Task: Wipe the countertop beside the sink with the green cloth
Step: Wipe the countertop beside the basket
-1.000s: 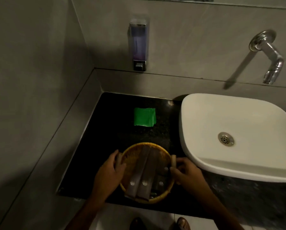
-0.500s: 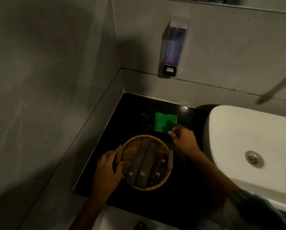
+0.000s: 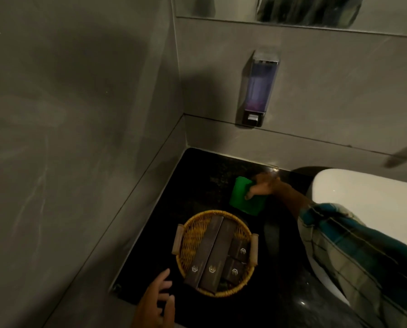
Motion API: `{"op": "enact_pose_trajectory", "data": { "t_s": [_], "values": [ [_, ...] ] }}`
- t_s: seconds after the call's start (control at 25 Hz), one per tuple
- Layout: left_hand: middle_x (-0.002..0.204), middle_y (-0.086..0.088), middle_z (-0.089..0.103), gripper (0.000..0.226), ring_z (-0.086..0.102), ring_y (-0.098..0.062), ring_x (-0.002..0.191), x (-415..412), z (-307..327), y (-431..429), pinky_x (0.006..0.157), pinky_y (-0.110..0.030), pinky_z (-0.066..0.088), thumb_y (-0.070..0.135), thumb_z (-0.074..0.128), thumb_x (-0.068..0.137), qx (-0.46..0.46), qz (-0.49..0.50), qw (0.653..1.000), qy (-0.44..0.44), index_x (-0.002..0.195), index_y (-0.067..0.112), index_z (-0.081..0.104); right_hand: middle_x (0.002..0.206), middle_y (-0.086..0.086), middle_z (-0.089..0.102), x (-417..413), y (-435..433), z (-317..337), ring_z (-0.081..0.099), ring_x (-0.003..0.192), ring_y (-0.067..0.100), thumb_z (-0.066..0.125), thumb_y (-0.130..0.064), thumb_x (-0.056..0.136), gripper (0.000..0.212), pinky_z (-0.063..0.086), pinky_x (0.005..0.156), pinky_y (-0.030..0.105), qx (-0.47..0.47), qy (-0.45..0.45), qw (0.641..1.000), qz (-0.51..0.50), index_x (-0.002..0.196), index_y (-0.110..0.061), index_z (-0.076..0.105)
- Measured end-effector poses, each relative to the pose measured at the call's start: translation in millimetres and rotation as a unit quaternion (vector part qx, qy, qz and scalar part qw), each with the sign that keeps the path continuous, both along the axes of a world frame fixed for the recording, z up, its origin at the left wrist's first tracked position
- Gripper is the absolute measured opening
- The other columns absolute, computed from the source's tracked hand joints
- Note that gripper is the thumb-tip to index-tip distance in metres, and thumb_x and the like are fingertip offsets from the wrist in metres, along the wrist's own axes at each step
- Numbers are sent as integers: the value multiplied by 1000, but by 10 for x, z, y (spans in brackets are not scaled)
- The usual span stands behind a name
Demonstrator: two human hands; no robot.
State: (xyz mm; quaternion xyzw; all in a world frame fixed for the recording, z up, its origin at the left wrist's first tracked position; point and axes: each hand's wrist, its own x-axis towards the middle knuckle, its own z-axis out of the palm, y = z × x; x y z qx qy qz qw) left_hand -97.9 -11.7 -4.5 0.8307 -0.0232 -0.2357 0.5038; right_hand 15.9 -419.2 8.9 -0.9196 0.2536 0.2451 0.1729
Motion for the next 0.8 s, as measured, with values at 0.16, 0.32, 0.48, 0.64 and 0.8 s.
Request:
{"op": "enact_pose_trajectory", "data": {
  "t_s": [0.16,0.32,0.48,0.64,0.8],
  "values": [
    [112,15,58,44,58,-4,100,34,204,-220,89,-34,49,14,57,91,0,-56,997,-56,112,51,43,108,11,69,-347,441,119,66,97,26,80,-25,65,49,51,74,26,96,-136,985,-47,108,-11,62],
    [115,18,57,33,56,-2,107,102,352,-634,90,-27,52,24,61,89,-22,-98,982,-162,107,49,51,84,-3,67,-1096,837,436,66,74,13,80,-17,66,35,48,55,13,216,-280,928,-118,85,-30,54],
    [120,21,59,59,58,2,110,-288,537,-1585,83,-20,51,51,68,71,-143,-138,979,-54,126,43,48,90,10,74,-2346,541,741,72,81,21,83,2,57,55,58,67,33,456,-404,753,-247,104,-19,62],
    [99,4,74,69,72,-13,88,-1104,651,-2864,69,-26,59,59,73,59,-191,-227,955,17,122,38,54,109,6,74,-3493,-227,733,71,100,24,68,-31,80,37,61,83,40,497,-425,647,-392,116,-21,65],
    [92,6,69,59,70,-7,73,-2165,560,-4079,69,-27,58,50,68,70,-124,-322,937,-60,122,49,40,97,-6,69,-4568,-1058,425,71,79,15,56,-46,90,29,56,50,29,256,-420,707,-508,115,-33,49]
  ]
}}
